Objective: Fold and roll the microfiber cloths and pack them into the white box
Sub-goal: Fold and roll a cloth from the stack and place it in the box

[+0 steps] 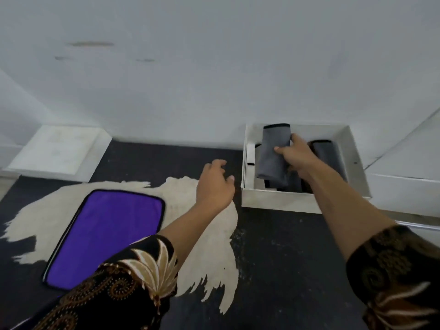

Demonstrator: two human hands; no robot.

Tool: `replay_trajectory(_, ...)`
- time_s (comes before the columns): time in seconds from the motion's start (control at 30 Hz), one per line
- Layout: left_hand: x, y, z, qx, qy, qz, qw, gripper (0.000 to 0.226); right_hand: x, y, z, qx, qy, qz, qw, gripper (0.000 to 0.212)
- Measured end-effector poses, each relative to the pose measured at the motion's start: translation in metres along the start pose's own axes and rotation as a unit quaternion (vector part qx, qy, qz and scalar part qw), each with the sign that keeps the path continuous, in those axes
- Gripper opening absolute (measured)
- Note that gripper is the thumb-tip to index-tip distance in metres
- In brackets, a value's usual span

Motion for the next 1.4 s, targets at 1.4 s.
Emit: replay_trajectory(1.4,0.032,-0.002,-0.071,-0.09,-0.09,-0.021,0.992,0.046,-0.02,0.051,0.011,0.468,-0.098,0.047,0.877,0.038)
Point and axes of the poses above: each hand's wrist, its own x-axis away from the middle knuckle, its own y-axis out of the palm, z = x × y, the point moved 9 cm from there along -x, towards the middle knuckle, and after that the axes turned 3 degrees about x, right-handed, at the moved point
